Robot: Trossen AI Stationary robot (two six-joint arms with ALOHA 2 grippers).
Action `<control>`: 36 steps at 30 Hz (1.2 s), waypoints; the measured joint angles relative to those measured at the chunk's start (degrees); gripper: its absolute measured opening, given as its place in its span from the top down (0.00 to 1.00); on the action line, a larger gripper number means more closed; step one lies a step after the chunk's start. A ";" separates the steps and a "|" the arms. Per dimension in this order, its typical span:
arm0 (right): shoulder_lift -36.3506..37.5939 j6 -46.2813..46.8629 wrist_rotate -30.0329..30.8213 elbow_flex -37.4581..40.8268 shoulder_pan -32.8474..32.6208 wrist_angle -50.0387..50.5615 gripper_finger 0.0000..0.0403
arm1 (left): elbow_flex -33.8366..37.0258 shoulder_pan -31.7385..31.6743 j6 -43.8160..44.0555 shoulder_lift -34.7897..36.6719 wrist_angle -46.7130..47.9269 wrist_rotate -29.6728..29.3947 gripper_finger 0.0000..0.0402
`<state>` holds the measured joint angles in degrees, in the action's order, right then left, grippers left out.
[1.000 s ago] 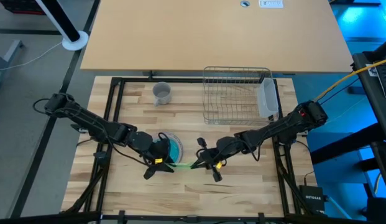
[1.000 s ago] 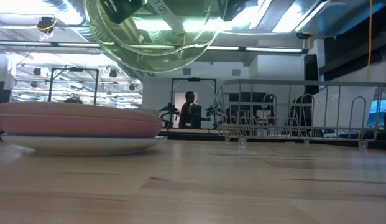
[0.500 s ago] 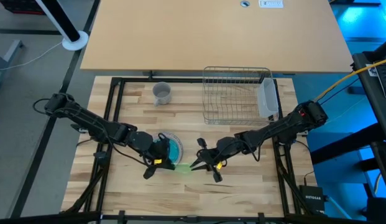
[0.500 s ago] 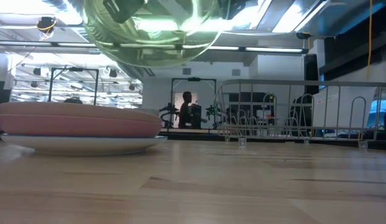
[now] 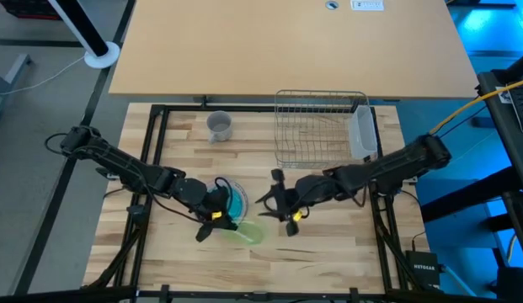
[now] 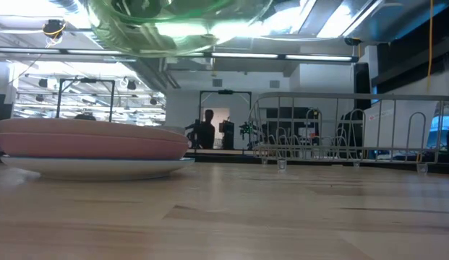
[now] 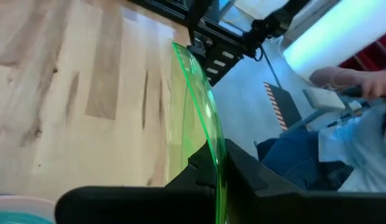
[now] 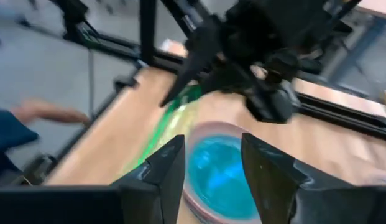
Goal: Sort dishes
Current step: Put the green plate into the dish rack
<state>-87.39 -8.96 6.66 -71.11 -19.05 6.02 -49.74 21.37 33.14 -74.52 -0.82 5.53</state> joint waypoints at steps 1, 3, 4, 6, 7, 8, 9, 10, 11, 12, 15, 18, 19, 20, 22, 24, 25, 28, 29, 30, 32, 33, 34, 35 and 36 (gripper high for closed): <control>0.21 -0.38 1.37 -2.55 0.00 4.50 0.60 | 0.00 0.00 0.09 0.00 -0.21 -1.03 1.00; 0.62 -0.54 4.10 -7.82 0.00 13.52 0.60 | 0.02 -0.03 0.00 0.00 -1.22 -4.25 1.00; 0.69 -0.54 5.48 -10.45 0.00 17.99 0.60 | 0.02 -0.24 -0.04 0.00 -2.27 -5.93 1.00; 0.72 -0.54 8.15 -15.73 0.00 26.59 0.60 | 0.02 -1.30 -0.06 0.00 -5.15 -9.44 1.00; 0.72 -0.56 9.62 -18.36 -0.01 31.26 0.60 | 0.02 -2.06 0.06 0.00 -7.13 -11.28 1.00; 0.72 -0.56 11.23 -21.05 -0.02 35.64 0.60 | 0.02 -2.90 0.52 0.00 -9.49 -13.04 1.00; 0.72 -0.58 12.83 -23.85 -0.02 39.98 0.60 | 0.02 -3.88 0.82 0.00 -11.76 -14.53 1.00; 0.72 -0.56 14.59 -26.42 -0.02 43.70 0.60 | 0.02 -5.11 1.05 0.00 -14.09 -15.58 1.00; 0.72 -0.56 16.53 -29.27 -0.02 47.62 0.60 | 0.02 -6.46 1.12 0.00 -16.14 -16.27 1.00; 0.72 -0.56 18.49 -32.13 -0.04 51.37 0.60 | 0.02 -7.83 1.12 0.00 -17.64 -16.73 1.00; 0.72 -0.46 24.10 -40.10 -0.04 60.25 0.59 | 0.02 -12.80 2.02 0.00 -20.69 -18.39 1.00; 1.05 -0.43 29.00 -47.02 -0.04 66.64 0.59 | 0.02 -18.15 4.89 -0.59 -22.25 -19.30 1.00; 1.28 -0.45 30.63 -48.99 -0.04 68.17 0.59 | 0.02 -19.77 6.27 -1.12 -22.89 -19.36 1.00; 1.74 -0.43 32.40 -50.61 -0.04 69.40 0.59 | 0.02 -21.43 7.87 -1.88 -24.18 -19.38 1.00; 2.93 -0.40 36.23 -53.18 -0.04 71.72 0.59 | 0.02 -24.22 11.16 -3.76 -26.76 -19.42 1.00; 4.72 -0.37 39.87 -54.15 -0.04 73.30 0.59 | 0.02 -26.56 13.36 -6.30 -29.84 -19.40 1.00; 5.83 -0.30 41.37 -54.18 -0.04 73.86 0.59 | 0.02 -27.49 14.60 -7.71 -31.31 -19.40 1.00; 9.22 2.31 42.89 -54.16 -0.02 76.32 0.59 | 0.02 -30.08 17.49 -12.19 -36.49 -19.34 1.00; 10.46 3.84 42.80 -54.16 -0.02 77.29 0.59 | -0.02 -30.90 18.17 -13.62 -38.11 -19.34 1.00; 11.65 5.40 42.65 -54.15 -0.02 78.48 0.59 | -0.45 -31.67 19.09 -15.02 -39.25 -19.34 1.00; 14.08 8.80 42.29 -54.14 -0.02 80.38 0.59 | -2.03 -32.98 20.44 -17.59 -39.23 -19.51 1.00; 15.15 10.66 42.26 -54.14 -0.02 81.50 0.59 | -3.08 -33.43 20.63 -18.84 -39.21 -19.70 1.00; 16.11 12.50 42.25 -54.14 -0.02 82.56 0.59 | -4.09 -33.90 20.64 -20.10 -39.17 -19.74 1.00; 17.04 14.43 42.25 -54.14 -0.02 83.51 0.59 | -5.22 -34.28 20.62 -21.31 -39.00 -19.83 1.00; 17.82 16.25 42.25 -54.14 -0.02 84.16 0.59 | -6.52 -34.59 20.46 -22.46 -38.68 -19.93 1.00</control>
<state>-69.58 7.29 48.90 -125.25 -19.07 90.17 -56.25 -13.22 53.60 -96.98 -39.50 -14.40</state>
